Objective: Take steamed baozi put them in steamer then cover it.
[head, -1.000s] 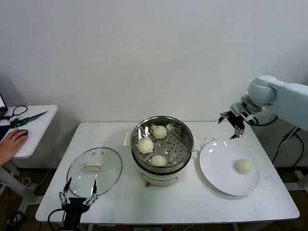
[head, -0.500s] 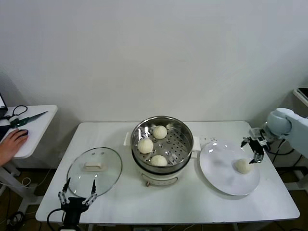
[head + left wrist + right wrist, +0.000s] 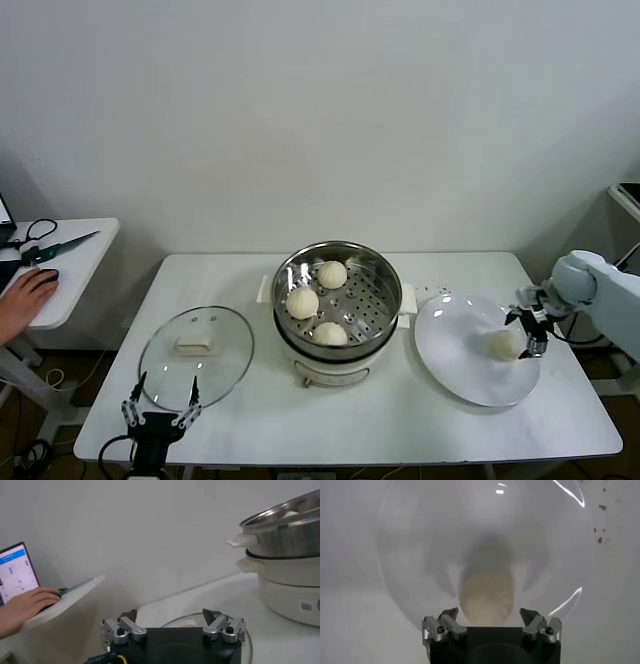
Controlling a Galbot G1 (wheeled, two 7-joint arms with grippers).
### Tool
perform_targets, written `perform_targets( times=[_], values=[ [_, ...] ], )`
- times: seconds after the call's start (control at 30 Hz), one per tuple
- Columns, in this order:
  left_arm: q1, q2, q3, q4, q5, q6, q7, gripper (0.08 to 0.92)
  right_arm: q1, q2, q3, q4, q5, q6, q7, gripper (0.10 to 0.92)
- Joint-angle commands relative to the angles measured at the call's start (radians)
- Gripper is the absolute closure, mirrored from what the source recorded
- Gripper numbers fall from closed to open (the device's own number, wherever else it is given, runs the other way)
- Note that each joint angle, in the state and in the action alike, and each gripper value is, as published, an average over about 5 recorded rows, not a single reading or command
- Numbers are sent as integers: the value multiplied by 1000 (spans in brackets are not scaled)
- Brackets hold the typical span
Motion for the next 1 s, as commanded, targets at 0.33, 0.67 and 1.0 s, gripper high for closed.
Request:
perform_targets(
  times=[0.33,0.67,1.0],
  values=[
    [4,-1,3,3,9,-3,-2,177,-48,49,45,-59,9,0,-2,203],
    [7,-4,6,4,12,-6,-6,177,-24,35,23,-50,26,-2,-13,281],
    [8,-3,20,0,8,-9,-9,177,208,11,-153,26,254,-82,-2,296]
  ],
)
